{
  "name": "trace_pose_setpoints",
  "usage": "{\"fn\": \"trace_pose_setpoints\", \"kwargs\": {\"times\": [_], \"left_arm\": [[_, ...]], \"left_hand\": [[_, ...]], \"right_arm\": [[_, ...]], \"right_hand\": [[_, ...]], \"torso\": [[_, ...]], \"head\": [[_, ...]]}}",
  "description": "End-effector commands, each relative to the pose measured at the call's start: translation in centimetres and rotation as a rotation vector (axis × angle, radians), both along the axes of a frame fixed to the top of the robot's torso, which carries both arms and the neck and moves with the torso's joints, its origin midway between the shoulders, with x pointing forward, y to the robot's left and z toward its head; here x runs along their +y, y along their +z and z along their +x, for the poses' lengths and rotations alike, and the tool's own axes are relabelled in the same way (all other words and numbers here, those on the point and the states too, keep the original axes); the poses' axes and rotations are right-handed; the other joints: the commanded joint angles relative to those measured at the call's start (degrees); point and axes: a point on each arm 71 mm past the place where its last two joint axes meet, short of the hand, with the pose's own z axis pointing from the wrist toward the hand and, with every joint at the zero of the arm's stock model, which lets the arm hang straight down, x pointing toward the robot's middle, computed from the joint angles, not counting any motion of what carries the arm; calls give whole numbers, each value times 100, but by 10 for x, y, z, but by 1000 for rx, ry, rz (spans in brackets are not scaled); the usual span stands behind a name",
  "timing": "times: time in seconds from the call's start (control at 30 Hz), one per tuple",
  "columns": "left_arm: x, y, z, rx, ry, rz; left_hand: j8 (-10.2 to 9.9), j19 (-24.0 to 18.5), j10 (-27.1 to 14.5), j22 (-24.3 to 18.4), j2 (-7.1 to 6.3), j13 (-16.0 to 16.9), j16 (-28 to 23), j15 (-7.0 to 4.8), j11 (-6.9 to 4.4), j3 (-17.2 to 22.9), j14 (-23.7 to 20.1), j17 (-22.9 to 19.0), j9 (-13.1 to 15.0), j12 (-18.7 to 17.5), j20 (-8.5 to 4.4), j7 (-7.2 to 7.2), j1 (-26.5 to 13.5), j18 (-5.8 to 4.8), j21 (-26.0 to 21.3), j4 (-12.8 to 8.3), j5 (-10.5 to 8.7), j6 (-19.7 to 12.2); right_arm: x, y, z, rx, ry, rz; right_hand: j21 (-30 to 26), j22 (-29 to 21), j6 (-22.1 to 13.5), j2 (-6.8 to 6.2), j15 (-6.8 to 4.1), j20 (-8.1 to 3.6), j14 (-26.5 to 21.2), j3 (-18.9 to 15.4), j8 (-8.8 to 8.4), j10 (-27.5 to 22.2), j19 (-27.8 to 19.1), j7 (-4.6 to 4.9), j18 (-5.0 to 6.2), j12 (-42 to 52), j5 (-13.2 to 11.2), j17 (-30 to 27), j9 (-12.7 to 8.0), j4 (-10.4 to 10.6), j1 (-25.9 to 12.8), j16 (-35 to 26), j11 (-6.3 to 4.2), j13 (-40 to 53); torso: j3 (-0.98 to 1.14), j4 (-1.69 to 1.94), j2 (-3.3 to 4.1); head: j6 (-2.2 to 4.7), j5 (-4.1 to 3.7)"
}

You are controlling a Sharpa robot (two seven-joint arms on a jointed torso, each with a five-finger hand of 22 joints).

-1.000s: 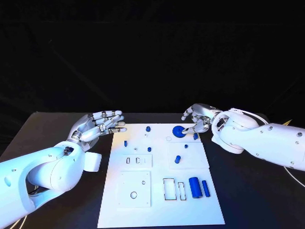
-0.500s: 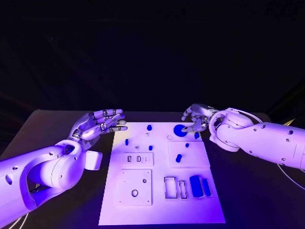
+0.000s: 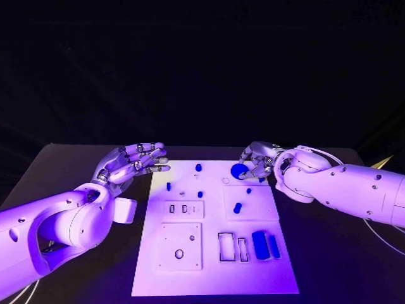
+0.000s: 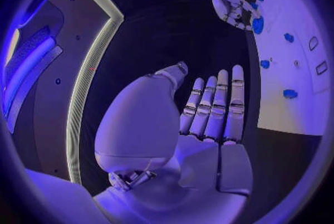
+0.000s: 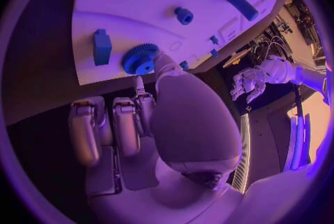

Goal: Assemble the parts on the task board

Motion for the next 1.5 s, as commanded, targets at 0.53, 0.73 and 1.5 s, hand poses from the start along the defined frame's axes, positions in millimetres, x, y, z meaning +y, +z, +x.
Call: {"fn": "trace_pose_setpoints", "kwargs": {"times": [0.53,0.73,1.5], "left_arm": [[-2,1,0,-4,-15,-10],[-2,1,1,-4,-16,-10],[-2,1,1,-2,-18,-9]], "left_hand": [[13,15,9,2,-9,-5,2,31,24,33,-9,14,-7,8,-14,331,-56,66,23,-5,-31,-41],[13,14,8,2,-8,-5,1,31,24,35,-10,16,-8,8,-13,332,-58,66,23,-7,-31,-42],[15,10,8,0,-8,-5,0,31,24,44,-11,22,-9,7,-13,332,-63,66,24,-15,-32,-43]], "right_arm": [[0,-7,5,51,-3,-8],[1,-8,6,53,-3,-10],[14,0,-4,-105,50,-13]], "right_hand": [[69,1482,192,254,29,16,560,238,90,111,584,-20,-74,129,56,1226,7,-11,-50,36,-10,828],[86,1502,250,306,26,13,561,312,95,137,596,-23,-79,159,57,1233,0,-22,-49,38,-14,856],[90,1507,737,117,-67,-69,570,1288,130,345,599,-140,-81,384,57,1278,-97,-193,93,51,-122,1076]], "torso": [[3,1,0],[4,-2,-1],[7,8,-6]], "head": [[-43,1],[-49,-1],[-60,-3]]}}
